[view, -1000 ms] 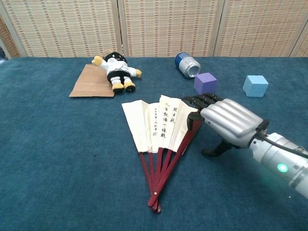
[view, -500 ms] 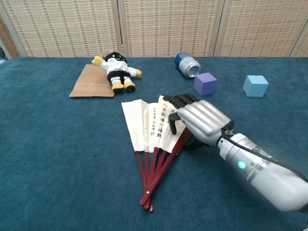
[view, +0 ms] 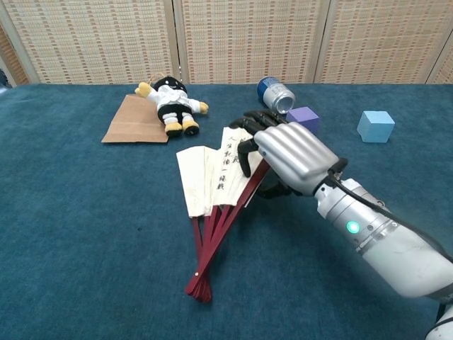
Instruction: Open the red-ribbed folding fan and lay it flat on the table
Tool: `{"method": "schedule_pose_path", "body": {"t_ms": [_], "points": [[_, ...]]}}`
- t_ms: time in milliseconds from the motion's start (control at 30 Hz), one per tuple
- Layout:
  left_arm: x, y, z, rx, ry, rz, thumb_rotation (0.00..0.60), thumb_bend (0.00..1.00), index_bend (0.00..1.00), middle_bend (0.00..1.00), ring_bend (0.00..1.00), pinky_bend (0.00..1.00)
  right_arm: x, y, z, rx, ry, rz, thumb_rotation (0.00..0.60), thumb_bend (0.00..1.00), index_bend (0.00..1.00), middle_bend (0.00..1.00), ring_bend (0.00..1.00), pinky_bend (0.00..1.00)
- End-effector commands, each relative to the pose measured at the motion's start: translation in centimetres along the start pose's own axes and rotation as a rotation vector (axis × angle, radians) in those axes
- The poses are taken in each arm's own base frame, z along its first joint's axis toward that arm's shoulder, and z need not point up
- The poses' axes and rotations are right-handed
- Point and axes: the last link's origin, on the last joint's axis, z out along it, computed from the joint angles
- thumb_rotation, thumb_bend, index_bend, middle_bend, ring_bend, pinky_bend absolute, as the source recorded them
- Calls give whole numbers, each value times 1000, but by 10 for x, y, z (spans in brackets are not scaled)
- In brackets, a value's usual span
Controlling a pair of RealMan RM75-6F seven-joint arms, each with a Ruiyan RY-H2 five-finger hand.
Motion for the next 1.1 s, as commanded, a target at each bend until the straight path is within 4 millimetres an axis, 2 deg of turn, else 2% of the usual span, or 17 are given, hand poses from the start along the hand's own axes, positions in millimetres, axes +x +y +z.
{"method": "schedule_pose_path", "body": {"t_ms": [33,100,167,333,500,600,767,933,1100], "points": [[-3,2,6,-17,12,-117,600,691,0,0,0,52,41,-7,8,46,117,39,600,602,724,113,0,0],[-6,0,9,-8,0,-185,600,614,26,0,0,45,58,-12,10,50,137,58,600,602,724,113,0,0],[-9,-4,13,-3,16,-220,600,543,101,0,0,23,78,-18,12,47,149,91,600,602,724,113,0,0],[-19,-2,22,-38,22,-271,600,478,237,0,0,0,120,-28,25,26,182,91,600,602,724,113,0,0],[-37,-3,34,-29,-24,-342,600,467,257,0,0,0,149,-39,40,-18,187,151,600,602,724,113,0,0],[-45,7,39,-37,-59,-466,600,467,233,0,0,0,162,-49,49,-40,171,214,600,602,724,114,0,0],[-47,40,44,-117,-107,-693,600,468,86,0,0,0,175,-69,67,-62,132,279,600,602,724,122,0,0],[-47,62,51,-172,-125,-698,600,468,37,0,0,0,188,-85,87,-91,127,321,600,602,724,122,0,0],[-46,83,59,-184,-93,-785,600,461,2,0,0,0,196,-99,101,-112,123,335,600,602,724,122,0,0]]}}
